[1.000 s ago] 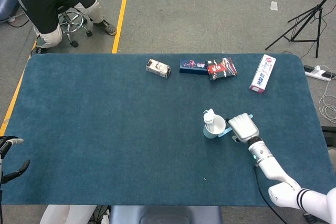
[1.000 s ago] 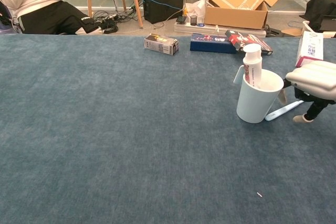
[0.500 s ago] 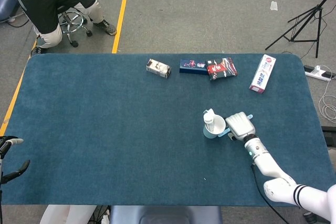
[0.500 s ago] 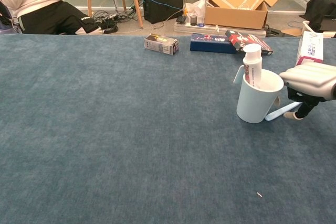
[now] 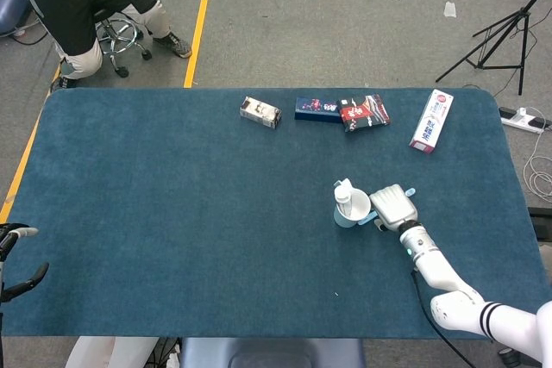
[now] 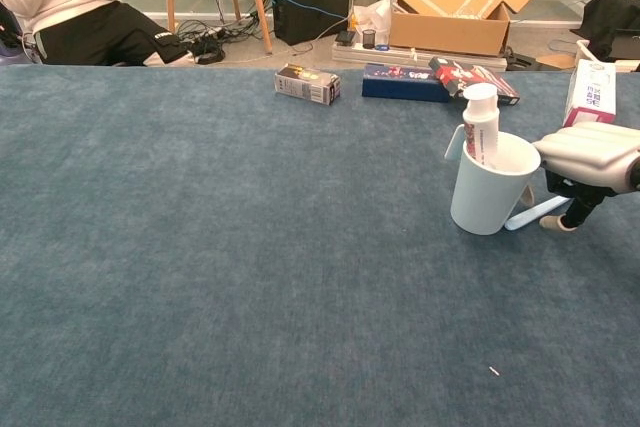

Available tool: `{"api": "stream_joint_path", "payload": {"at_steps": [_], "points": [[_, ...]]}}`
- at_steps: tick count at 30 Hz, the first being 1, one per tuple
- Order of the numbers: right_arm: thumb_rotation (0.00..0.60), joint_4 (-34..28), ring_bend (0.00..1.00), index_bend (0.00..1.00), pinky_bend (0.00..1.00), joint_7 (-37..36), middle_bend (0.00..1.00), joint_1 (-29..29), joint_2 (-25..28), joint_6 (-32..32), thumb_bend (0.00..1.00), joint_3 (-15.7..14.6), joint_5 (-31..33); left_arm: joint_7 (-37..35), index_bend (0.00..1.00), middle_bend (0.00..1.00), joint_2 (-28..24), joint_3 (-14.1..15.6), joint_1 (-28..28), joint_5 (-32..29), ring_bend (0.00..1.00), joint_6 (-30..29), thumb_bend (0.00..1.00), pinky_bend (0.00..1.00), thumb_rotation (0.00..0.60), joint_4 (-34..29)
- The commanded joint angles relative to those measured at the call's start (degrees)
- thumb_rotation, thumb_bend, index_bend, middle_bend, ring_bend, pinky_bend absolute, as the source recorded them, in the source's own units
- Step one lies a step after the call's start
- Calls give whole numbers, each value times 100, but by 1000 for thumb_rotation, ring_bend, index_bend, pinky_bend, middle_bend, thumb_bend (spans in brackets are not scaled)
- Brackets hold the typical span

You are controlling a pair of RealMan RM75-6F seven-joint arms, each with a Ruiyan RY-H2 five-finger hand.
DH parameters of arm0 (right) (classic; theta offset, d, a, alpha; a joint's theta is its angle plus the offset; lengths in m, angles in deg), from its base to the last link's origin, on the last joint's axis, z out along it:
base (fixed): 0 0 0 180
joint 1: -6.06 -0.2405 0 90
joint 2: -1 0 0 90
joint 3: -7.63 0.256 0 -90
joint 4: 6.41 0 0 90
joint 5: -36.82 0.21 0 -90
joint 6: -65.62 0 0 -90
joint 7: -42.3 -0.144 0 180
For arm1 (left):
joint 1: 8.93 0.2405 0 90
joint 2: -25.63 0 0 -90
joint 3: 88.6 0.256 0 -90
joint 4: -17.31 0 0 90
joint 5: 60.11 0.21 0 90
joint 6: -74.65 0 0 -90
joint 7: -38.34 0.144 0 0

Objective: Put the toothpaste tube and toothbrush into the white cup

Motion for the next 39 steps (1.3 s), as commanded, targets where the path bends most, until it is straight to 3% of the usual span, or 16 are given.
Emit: {"api": "stream_joint_path", "payload": {"at_steps": [1, 15, 39], "points": [[600, 12, 1000, 507, 1000, 23, 1000, -6, -10, -16, 200, 4, 24, -1, 330, 299, 0, 0, 0, -2, 213, 1, 219, 271, 600, -1], [600, 103, 1000, 515, 1000, 127, 1000, -46, -88, -97, 216, 9, 131, -12, 332, 299, -10, 1, 7, 9, 214, -11, 219, 271, 600, -9], [600, 30, 1000, 617, 1000, 164, 1000, -13, -28, -42, 279, -12, 165, -28, 334, 299, -17, -5, 8, -2, 214, -8, 219, 271, 600, -9]]}}
